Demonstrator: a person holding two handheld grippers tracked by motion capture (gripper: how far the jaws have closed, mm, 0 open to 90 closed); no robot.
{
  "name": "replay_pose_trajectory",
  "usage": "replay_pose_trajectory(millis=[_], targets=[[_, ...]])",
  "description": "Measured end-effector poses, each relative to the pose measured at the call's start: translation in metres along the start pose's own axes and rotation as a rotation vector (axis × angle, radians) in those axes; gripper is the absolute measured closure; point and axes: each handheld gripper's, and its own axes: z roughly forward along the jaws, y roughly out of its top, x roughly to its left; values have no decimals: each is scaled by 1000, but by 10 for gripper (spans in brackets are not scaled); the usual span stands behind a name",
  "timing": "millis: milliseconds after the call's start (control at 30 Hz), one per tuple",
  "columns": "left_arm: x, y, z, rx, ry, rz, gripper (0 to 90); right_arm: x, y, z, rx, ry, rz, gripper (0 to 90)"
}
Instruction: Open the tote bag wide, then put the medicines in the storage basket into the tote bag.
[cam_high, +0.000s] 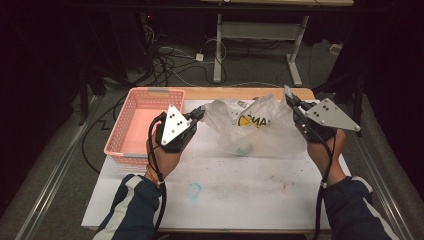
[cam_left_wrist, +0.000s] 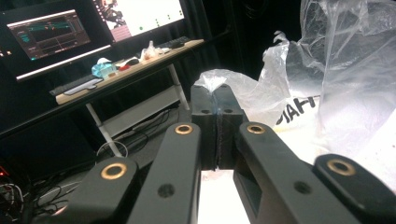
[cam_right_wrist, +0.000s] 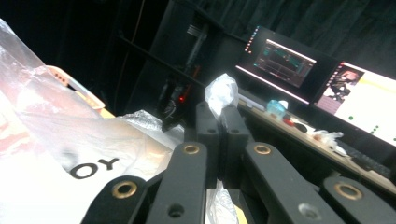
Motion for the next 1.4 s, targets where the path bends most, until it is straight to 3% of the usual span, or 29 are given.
replay_pose_trajectory(millis=[133, 533, 767, 967, 1000, 1133, 1400], targets=[[2, 8, 7, -24, 13, -6, 871, -7, 3, 5, 3, -21, 1, 900], [1, 33, -7, -95, 16, 10, 870, -16, 22, -9, -42, -28, 18, 900], [-6, 54, -23, -142, 19, 31, 870, -11, 42, -25, -101, -3, 5, 900], [-12, 74, -28, -167, 8, 50, 870, -16, 61, -35, -146, -8, -15, 900], [-12, 76, -28, -166, 17, 61, 869, -17, 62, -34, -141, -7, -16, 900], [-5, 80, -19, -165, 16, 42, 869, -24, 59, -21, -110, -16, 5, 900], [13, 70, 15, -90, 36, 2, 867, -47, 39, 9, -25, -80, 55, 900]])
